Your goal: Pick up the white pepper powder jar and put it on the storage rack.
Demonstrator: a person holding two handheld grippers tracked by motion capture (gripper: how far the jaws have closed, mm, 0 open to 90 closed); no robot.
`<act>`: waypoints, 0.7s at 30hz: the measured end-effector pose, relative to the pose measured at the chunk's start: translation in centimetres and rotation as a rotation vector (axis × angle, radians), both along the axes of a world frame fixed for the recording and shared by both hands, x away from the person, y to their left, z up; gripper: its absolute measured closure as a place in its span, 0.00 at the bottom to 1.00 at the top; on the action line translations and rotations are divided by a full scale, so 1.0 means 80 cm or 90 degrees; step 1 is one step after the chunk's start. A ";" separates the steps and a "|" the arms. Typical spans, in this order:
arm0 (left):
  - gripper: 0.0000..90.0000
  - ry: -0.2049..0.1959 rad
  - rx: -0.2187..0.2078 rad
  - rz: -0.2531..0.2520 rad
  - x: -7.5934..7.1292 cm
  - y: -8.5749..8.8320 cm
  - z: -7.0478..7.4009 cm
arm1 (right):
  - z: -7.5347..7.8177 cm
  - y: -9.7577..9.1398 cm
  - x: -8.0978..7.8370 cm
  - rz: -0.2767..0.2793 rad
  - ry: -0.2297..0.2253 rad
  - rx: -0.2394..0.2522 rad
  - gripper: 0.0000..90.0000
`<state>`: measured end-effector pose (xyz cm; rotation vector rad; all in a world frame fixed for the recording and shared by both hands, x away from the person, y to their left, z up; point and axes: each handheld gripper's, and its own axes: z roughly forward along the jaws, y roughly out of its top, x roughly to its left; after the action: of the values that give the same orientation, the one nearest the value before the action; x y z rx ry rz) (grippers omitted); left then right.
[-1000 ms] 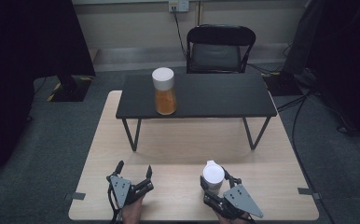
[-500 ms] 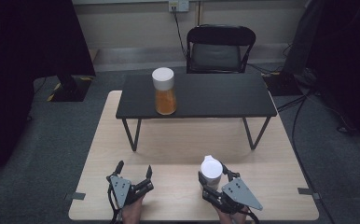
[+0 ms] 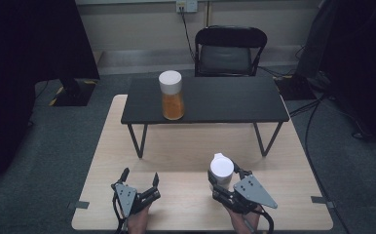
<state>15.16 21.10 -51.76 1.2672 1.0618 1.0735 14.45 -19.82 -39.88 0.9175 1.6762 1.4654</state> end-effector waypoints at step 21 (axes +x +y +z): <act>0.00 0.000 0.000 0.000 0.000 0.000 0.000 | 0.046 -0.002 0.037 0.004 -0.007 -0.005 0.34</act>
<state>15.16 21.09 -51.76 1.2669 1.0621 1.0736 17.44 -19.97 -36.23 0.8992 1.6774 1.4655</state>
